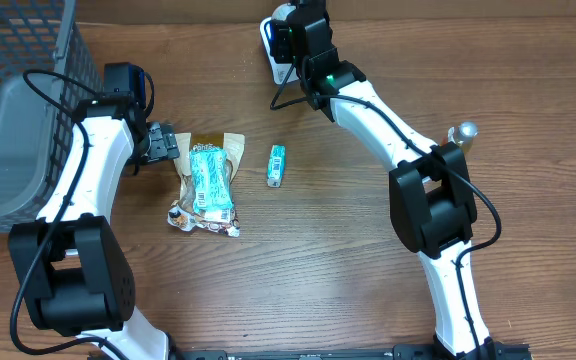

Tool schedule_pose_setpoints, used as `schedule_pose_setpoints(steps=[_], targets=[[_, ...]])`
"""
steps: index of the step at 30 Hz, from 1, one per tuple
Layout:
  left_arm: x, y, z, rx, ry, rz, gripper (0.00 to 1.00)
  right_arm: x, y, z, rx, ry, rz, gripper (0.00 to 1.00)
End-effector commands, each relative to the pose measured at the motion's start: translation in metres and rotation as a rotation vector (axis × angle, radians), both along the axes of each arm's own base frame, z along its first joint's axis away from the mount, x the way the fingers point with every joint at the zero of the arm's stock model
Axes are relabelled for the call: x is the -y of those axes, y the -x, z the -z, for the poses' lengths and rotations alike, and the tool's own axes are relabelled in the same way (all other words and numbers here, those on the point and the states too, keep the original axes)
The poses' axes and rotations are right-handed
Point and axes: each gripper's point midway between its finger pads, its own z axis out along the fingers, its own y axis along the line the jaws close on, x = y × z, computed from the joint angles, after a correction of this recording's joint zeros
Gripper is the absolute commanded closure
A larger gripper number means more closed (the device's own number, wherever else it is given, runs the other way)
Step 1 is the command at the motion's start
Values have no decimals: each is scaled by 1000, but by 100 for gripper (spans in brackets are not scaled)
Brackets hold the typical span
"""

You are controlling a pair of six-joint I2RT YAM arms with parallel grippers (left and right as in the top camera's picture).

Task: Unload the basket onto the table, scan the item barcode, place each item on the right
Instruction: 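Raise the tub with the right gripper up to the white scanner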

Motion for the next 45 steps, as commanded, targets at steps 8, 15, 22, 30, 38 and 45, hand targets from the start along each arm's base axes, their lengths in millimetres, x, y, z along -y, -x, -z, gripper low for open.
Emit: schedule_pose_setpoints(steps=[8, 15, 22, 30, 38, 45], targets=[[-1, -2, -3, 6, -14, 4, 1, -5, -14, -1, 72, -36, 3, 83], [-1, -2, -3, 6, -14, 4, 0, -10, -23, 9, 124, -62, 3, 85], [-1, -2, -3, 6, -14, 4, 0, -12, -31, 0, 178, -176, 31, 87], [-1, -2, -3, 6, -14, 4, 0, -8, -39, 9, 194, -317, 74, 87], [-1, -2, -3, 6, -14, 4, 1, -9, -42, 38, 179, -309, 75, 85], [-1, -2, -3, 6, -14, 4, 0, -9, -44, 29, 228, -276, 57, 85]])
